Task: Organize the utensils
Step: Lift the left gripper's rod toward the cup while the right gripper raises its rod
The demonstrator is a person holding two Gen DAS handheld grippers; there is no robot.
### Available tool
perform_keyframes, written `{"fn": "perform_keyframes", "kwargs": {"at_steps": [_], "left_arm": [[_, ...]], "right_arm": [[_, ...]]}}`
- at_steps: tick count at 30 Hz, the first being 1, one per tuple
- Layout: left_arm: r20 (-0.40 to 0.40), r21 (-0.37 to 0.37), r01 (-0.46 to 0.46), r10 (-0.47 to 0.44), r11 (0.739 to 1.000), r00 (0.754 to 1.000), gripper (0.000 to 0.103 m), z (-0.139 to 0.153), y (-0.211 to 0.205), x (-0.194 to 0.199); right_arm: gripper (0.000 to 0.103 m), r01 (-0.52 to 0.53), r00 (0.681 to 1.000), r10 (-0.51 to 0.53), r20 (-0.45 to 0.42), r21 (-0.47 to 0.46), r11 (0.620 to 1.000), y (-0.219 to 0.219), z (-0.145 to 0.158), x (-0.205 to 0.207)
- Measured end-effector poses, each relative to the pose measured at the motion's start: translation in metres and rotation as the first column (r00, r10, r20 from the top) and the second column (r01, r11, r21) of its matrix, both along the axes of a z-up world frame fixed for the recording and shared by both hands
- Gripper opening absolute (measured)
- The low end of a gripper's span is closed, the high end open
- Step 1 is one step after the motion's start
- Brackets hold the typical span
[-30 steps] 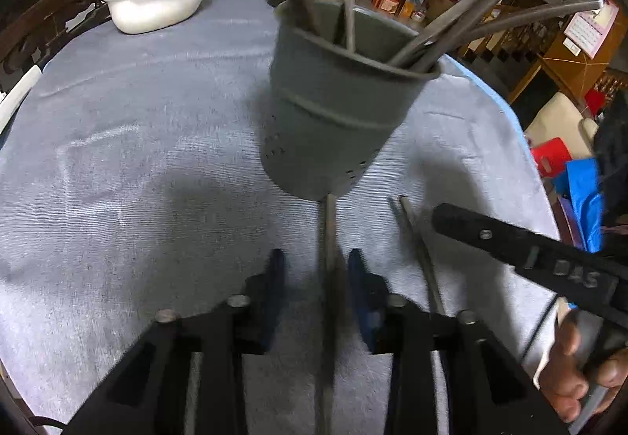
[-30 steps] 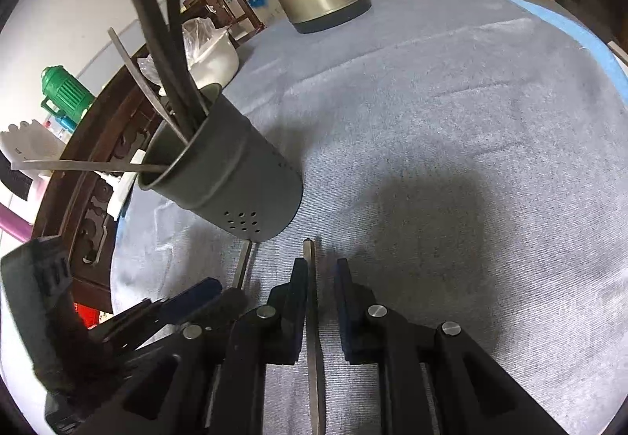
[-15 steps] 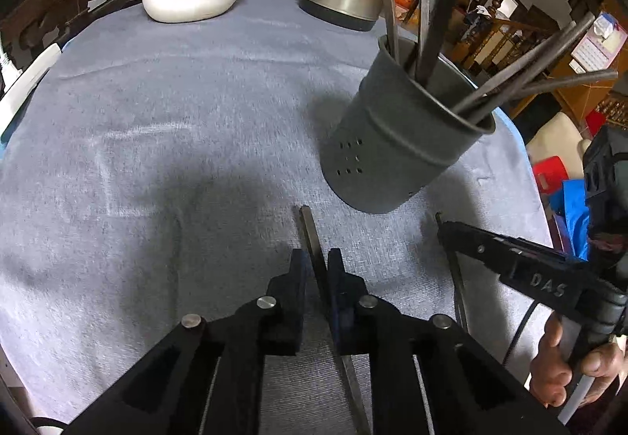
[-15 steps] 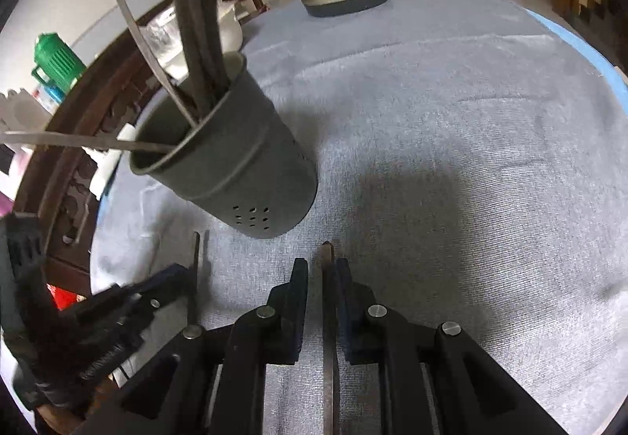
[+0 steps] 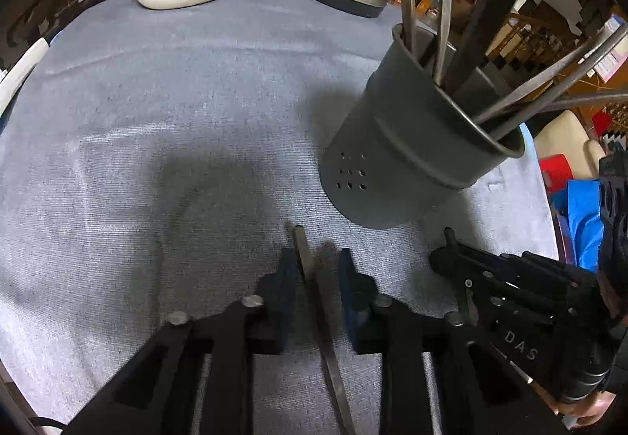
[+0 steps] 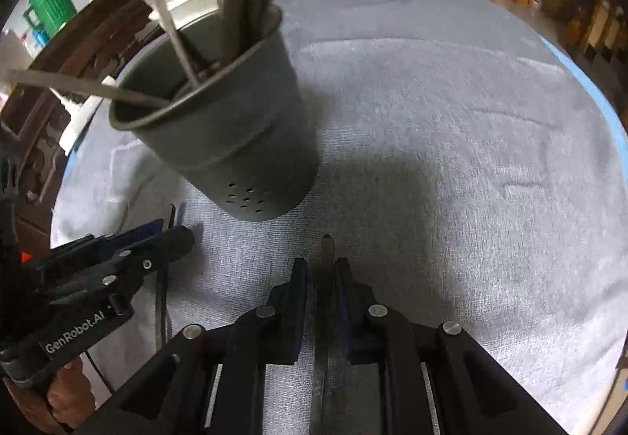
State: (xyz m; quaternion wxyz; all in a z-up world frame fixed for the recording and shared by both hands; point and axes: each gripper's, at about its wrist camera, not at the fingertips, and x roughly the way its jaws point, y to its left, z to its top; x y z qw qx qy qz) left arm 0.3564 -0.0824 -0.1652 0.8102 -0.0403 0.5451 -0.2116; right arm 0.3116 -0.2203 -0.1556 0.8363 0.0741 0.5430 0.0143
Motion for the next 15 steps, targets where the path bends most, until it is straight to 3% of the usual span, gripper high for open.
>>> {"fn": "perform_keyframes", "kwargs": {"at_steps": [2, 6, 15], "left_arm": [[0.006, -0.006, -0.003, 0.003, 1.000, 1.000, 0.010, -0.001, 0.001, -0.001], [0.039, -0.017, -0.010, 0.011, 1.000, 0.999, 0.008, 0.002, 0.005, -0.017], [0.189, -0.033, -0.019, 0.024, 0.999, 0.982, 0.007, 0.045, 0.014, -0.047]], "right_arm": [[0.009, -0.002, 1.000, 0.002, 0.005, 0.016, 1.000, 0.000, 0.000, 0.000], [0.007, 0.010, 0.999, -0.012, 0.031, 0.063, 0.998, -0.008, 0.003, -0.005], [0.007, -0.012, 0.978, -0.013, 0.208, 0.118, 0.993, -0.013, 0.048, -0.034]]}}
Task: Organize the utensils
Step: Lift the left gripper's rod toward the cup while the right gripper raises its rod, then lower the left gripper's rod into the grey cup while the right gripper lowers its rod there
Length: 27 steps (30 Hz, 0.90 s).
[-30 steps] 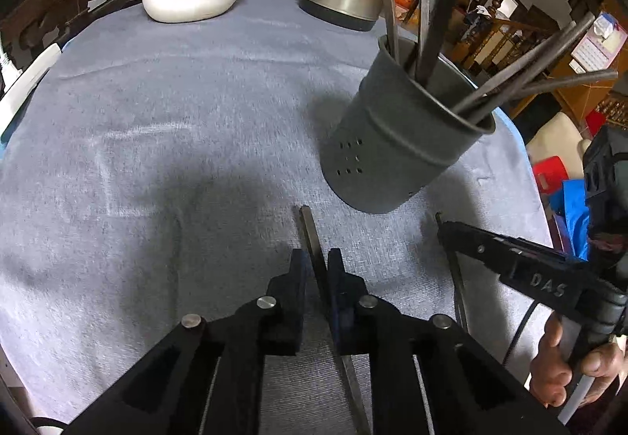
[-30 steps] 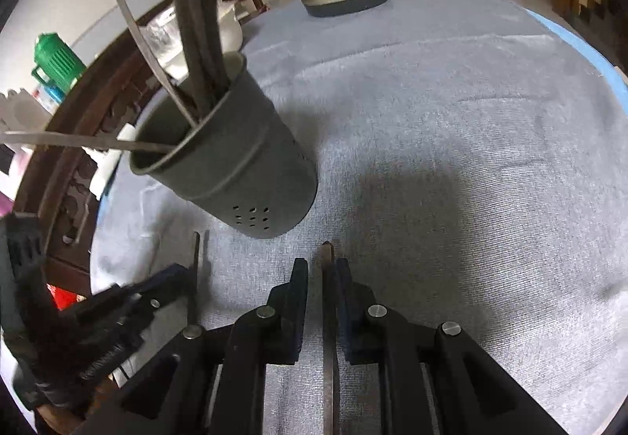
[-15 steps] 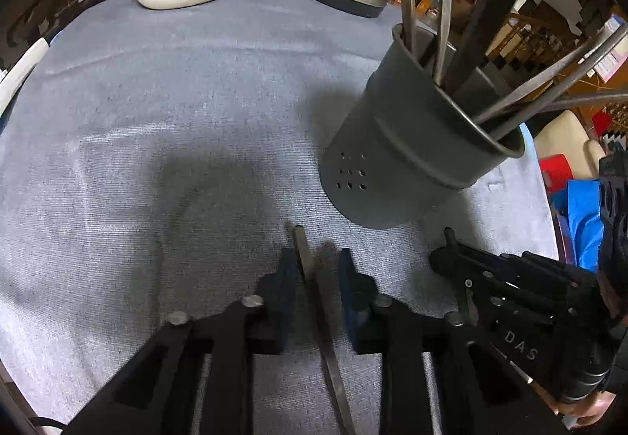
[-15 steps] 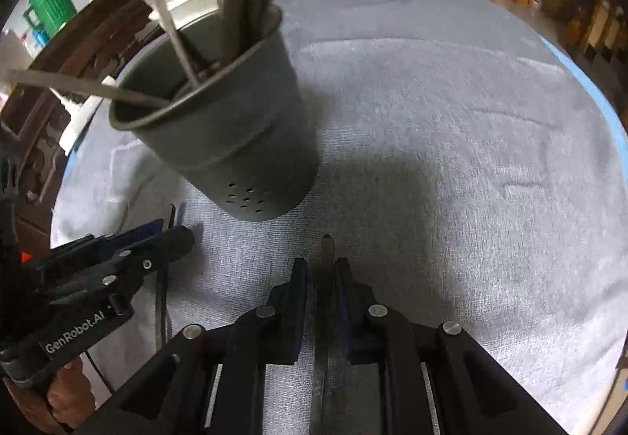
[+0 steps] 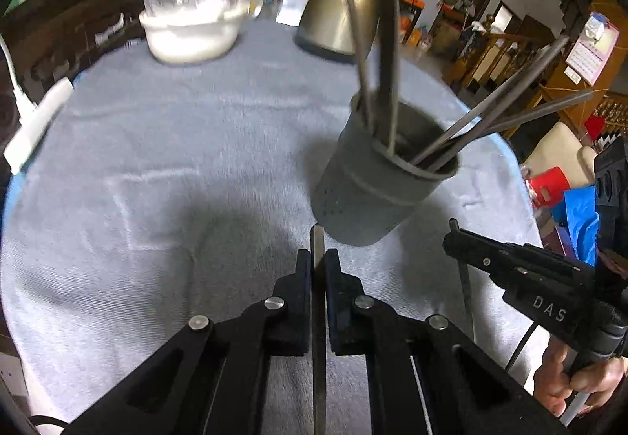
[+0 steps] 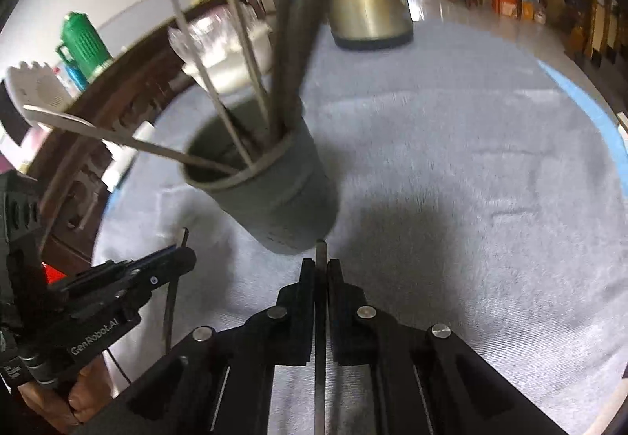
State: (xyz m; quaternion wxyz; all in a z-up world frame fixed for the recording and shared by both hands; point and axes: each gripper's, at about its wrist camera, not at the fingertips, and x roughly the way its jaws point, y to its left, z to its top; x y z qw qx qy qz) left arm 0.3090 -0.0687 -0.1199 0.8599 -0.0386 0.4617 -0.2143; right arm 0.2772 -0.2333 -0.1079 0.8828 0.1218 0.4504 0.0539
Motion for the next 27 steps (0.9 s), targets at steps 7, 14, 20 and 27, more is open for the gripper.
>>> {"fn": "perform_keyframes", "kwargs": {"at_steps": [7, 14, 20, 27], "left_arm": [[0.085, 0.007, -0.023, 0.023, 1.000, 0.996, 0.007, 0.028, 0.006, -0.025], [0.130, 0.011, -0.032, 0.030, 0.999, 0.991, 0.006, 0.047, 0.009, -0.035], [0.153, 0.013, -0.042, 0.039, 0.999, 0.988, 0.006, 0.058, 0.009, -0.042], [0.182, 0.016, -0.052, 0.048, 0.999, 0.982, 0.006, 0.074, 0.008, -0.050]], "right_arm": [[0.007, -0.010, 0.993, 0.009, 0.119, 0.006, 1.000, 0.010, 0.035, -0.013], [0.007, -0.011, 0.983, 0.011, 0.185, 0.000, 1.000, 0.012, 0.052, -0.026], [0.007, -0.012, 0.974, 0.011, 0.227, 0.002, 1.000, 0.016, 0.062, -0.035], [0.007, -0.015, 0.962, 0.010, 0.273, 0.018, 1.000, 0.012, 0.075, -0.045]]}}
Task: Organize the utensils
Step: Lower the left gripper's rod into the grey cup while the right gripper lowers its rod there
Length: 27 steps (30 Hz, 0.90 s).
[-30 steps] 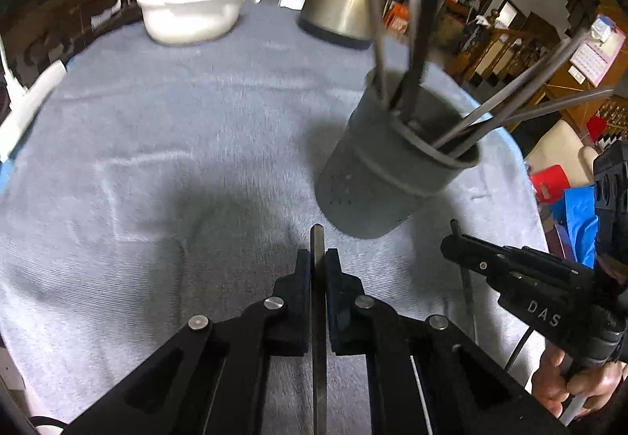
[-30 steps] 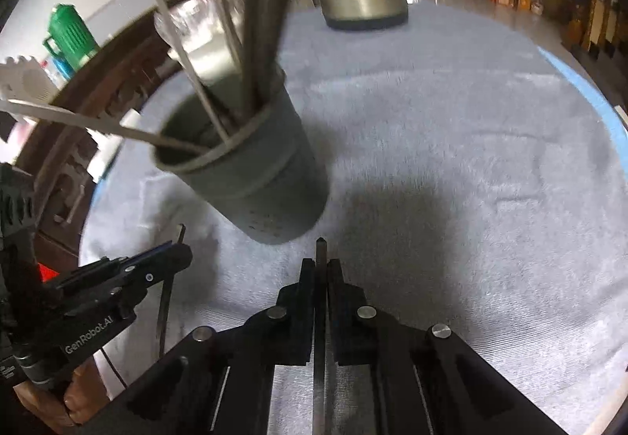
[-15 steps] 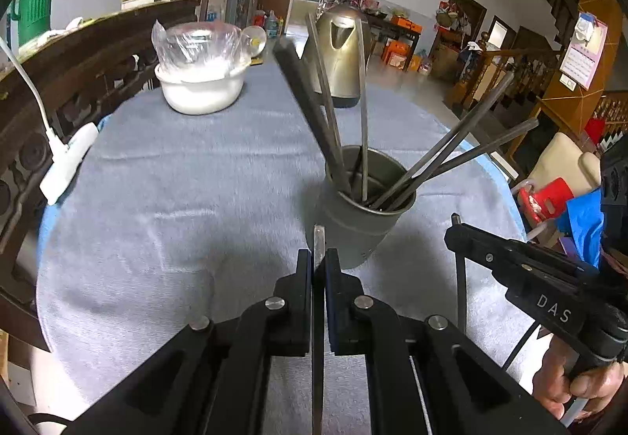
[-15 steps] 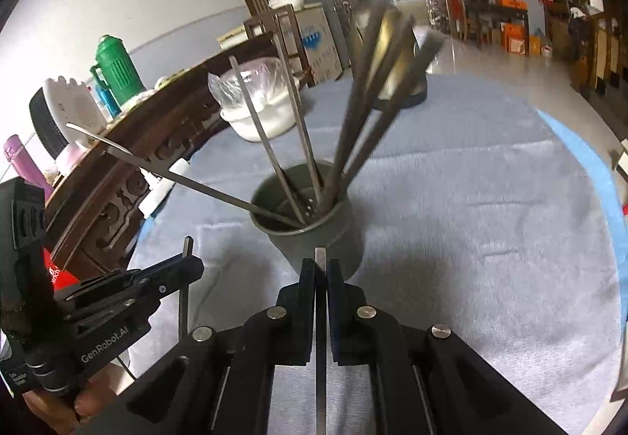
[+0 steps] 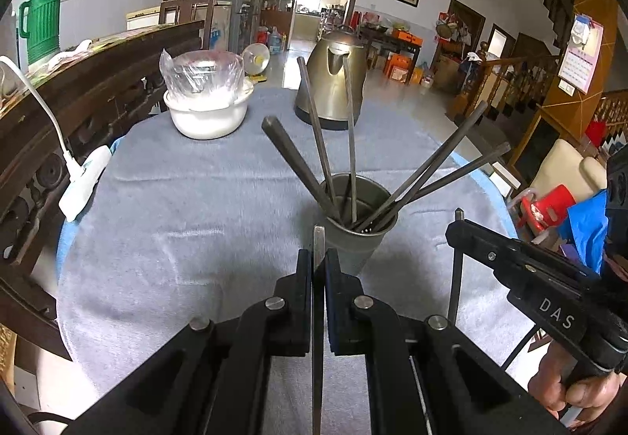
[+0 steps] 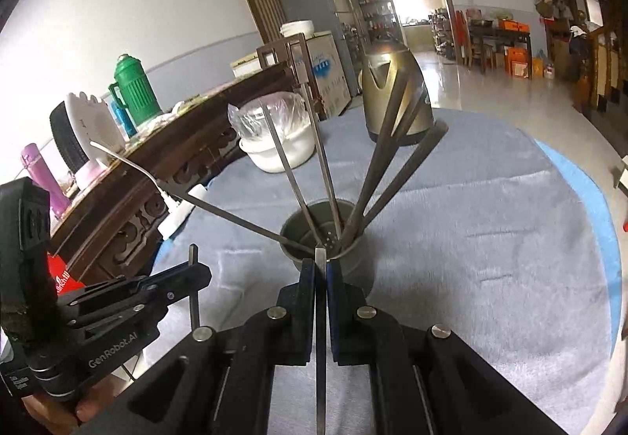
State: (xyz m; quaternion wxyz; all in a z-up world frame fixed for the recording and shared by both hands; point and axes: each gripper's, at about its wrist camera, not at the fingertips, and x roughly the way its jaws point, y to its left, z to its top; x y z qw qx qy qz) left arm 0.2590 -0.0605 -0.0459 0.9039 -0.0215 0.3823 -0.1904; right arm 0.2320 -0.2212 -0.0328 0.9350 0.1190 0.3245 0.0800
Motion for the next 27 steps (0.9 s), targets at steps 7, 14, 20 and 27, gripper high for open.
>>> {"fn": "perform_keyframes", "kwargs": {"at_steps": [7, 14, 20, 27], "left_arm": [[0.015, -0.015, -0.009, 0.009, 1.000, 1.000, 0.006, 0.012, 0.004, -0.004], [0.048, -0.056, -0.020, 0.023, 0.998, 0.999, 0.006, 0.027, 0.014, -0.008], [0.089, -0.091, -0.027, 0.035, 0.995, 0.995, 0.006, 0.042, 0.022, -0.013], [0.129, -0.113, -0.030, 0.044, 0.993, 0.991, 0.006, 0.054, 0.024, -0.018]], "right_arm": [[0.007, 0.002, 0.999, -0.003, 0.048, 0.020, 1.000, -0.002, 0.010, -0.007], [0.007, 0.008, 0.993, -0.014, 0.118, 0.053, 0.999, -0.011, 0.024, -0.017], [0.007, 0.013, 0.983, -0.029, 0.179, 0.090, 0.996, -0.019, 0.035, -0.027], [0.007, 0.020, 0.972, -0.048, 0.231, 0.124, 0.992, -0.022, 0.044, -0.035]]}}
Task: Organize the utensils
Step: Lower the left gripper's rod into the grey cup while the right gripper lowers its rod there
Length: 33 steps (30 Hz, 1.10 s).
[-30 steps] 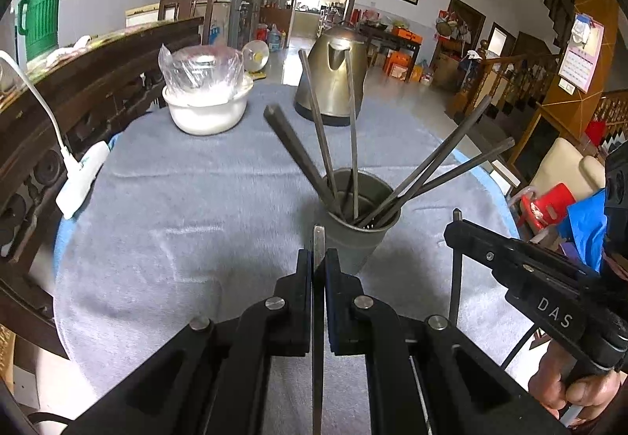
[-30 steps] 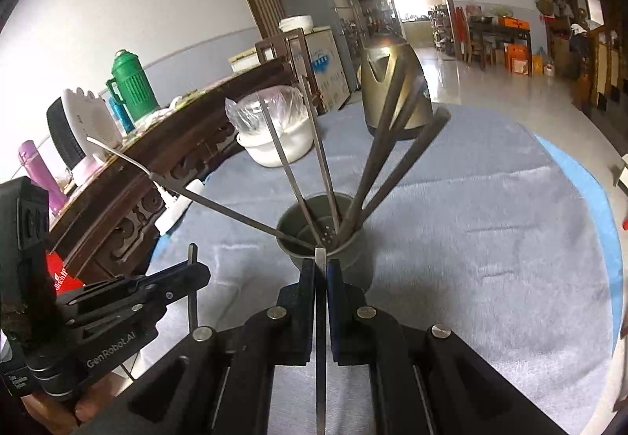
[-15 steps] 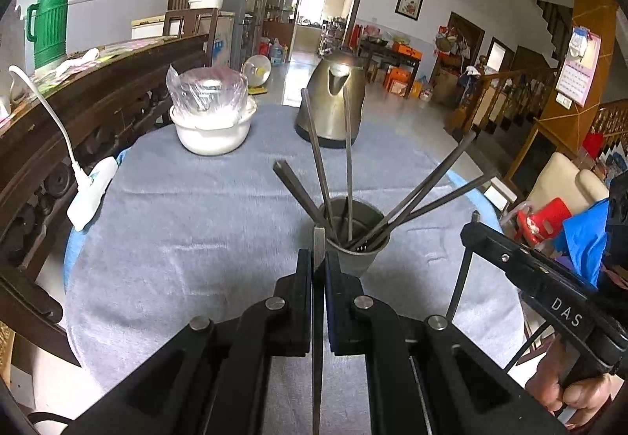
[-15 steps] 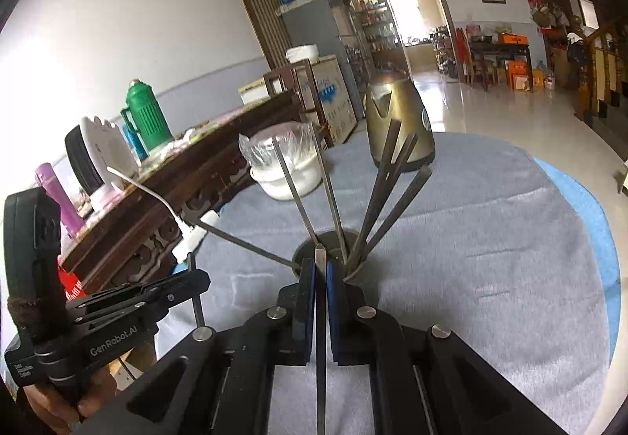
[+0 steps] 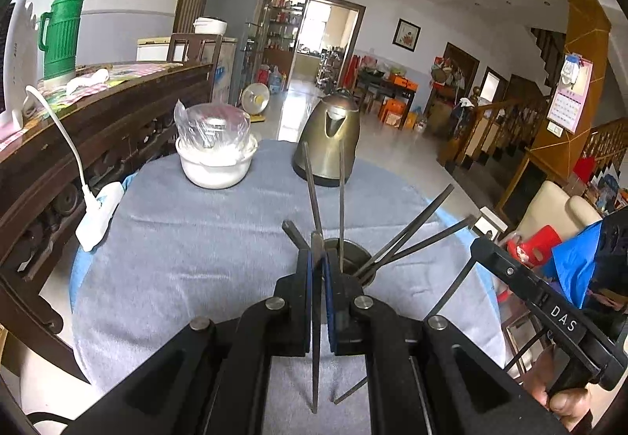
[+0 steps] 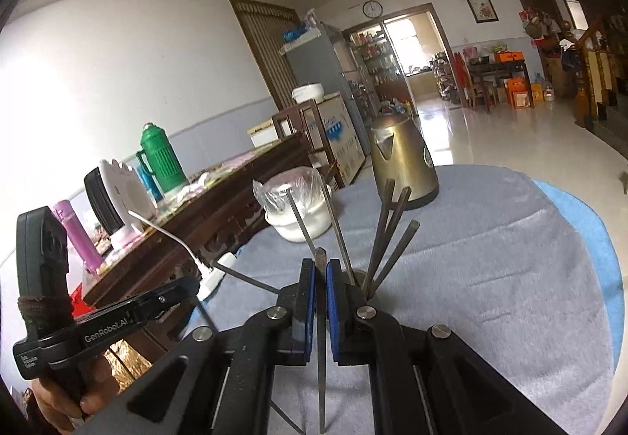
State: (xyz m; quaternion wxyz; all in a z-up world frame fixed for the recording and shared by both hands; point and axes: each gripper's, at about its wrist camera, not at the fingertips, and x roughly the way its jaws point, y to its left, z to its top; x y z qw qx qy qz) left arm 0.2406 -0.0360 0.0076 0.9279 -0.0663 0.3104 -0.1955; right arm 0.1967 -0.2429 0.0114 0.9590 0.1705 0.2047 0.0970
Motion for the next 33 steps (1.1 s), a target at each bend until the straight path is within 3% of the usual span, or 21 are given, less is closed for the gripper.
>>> {"fn": "perform_keyframes", "kwargs": {"at_steps": [10, 20, 26, 28, 30, 33], "left_arm": [[0.025, 0.012, -0.008, 0.008, 1.000, 1.000, 0.006, 0.004, -0.002, -0.003], [-0.090, 0.016, 0.018, -0.017, 1.000, 0.996, 0.007, -0.027, -0.001, 0.007], [-0.177, 0.050, 0.071, -0.061, 0.996, 0.982, 0.008, -0.053, -0.021, 0.018], [-0.200, 0.052, 0.071, -0.059, 0.996, 0.978, 0.018, -0.064, -0.025, 0.022], [-0.213, 0.068, 0.069, -0.053, 0.995, 0.976, 0.037, -0.075, -0.030, 0.026], [-0.239, 0.063, 0.088, -0.071, 0.994, 0.968, 0.038, -0.087, -0.037, 0.034]], "right_arm": [[0.007, 0.009, 0.998, -0.009, 0.061, -0.009, 1.000, 0.004, 0.012, -0.010], [0.007, 0.043, 0.999, -0.043, 0.011, 0.006, 0.999, -0.006, -0.007, -0.007], [0.007, 0.052, 0.998, -0.052, 0.029, 0.002, 0.999, -0.011, -0.003, -0.010], [0.007, 0.055, 0.998, -0.055, 0.028, 0.000, 0.998, -0.013, -0.006, -0.011], [0.007, 0.060, 0.998, -0.060, 0.020, 0.007, 0.998, -0.017, -0.008, -0.011], [0.007, 0.067, 0.998, -0.067, 0.009, 0.017, 0.998, -0.022, -0.012, -0.011]]}}
